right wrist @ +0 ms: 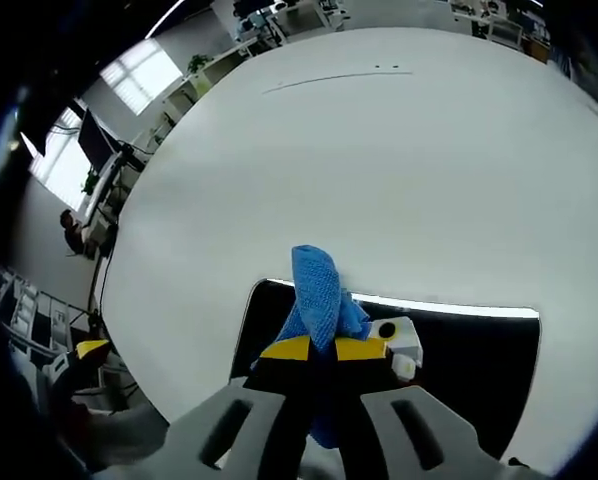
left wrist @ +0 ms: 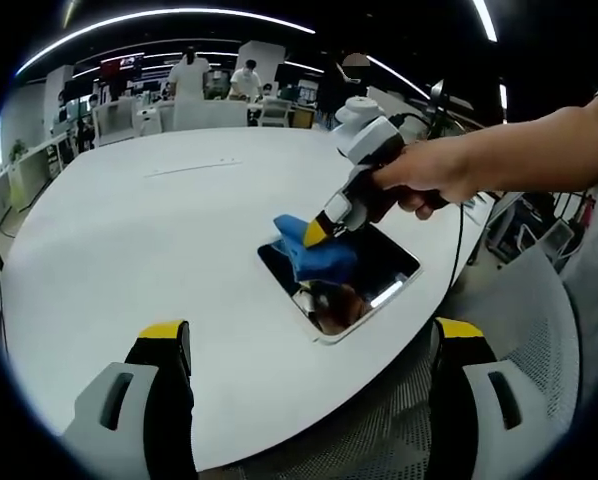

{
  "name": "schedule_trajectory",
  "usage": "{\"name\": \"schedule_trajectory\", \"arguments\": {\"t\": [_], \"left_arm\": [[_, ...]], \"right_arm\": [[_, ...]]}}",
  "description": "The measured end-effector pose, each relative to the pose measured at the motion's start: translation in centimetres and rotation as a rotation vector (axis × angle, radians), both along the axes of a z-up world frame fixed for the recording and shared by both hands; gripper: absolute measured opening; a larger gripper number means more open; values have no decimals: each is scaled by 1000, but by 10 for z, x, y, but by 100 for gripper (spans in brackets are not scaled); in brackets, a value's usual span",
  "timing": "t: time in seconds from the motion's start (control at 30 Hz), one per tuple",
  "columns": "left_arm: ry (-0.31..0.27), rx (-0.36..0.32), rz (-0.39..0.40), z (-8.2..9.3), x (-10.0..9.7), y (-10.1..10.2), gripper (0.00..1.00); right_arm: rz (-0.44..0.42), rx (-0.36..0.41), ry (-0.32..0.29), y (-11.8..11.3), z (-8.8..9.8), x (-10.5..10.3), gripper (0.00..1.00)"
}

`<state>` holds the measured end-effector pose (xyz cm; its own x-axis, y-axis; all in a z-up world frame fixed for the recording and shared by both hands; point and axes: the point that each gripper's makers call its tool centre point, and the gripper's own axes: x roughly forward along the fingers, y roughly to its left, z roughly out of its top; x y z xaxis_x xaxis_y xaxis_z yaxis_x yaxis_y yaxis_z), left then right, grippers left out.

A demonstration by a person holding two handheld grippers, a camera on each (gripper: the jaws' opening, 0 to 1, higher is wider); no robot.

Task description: Wipe the mirror surface with the cleaning cloth until all visible marks leave the cleaned area.

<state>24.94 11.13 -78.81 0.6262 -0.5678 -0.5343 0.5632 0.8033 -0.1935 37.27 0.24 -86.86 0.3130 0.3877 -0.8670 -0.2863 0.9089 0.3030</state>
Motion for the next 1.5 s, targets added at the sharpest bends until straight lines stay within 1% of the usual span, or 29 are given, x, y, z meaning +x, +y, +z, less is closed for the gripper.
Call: {"name": "schedule_trajectory", "arguments": {"t": [0.4, 0.7, 0.9, 1.13, 1.23, 1.5], "left_arm": [[-2, 10, 1, -1, -5, 2, 99], [-10, 9, 2, 1, -5, 2, 99], [-12, 13, 0, 0, -5, 2, 99], [-13, 16, -6, 0, -5, 1, 99], [-13, 18, -7, -1, -5, 1, 99], [-13, 26, -16, -2, -6, 0, 99]], "right_arm": [[-14, 12, 0, 1, 2, -14, 1], [-4, 14, 1, 2, 4, -31, 1], [-4, 14, -4, 2, 4, -37, 1], [-10, 24, 5, 2, 4, -45, 1], [-9, 27, 5, 1, 0, -45, 1], [-9, 34, 6, 1, -1, -53, 1]]}}
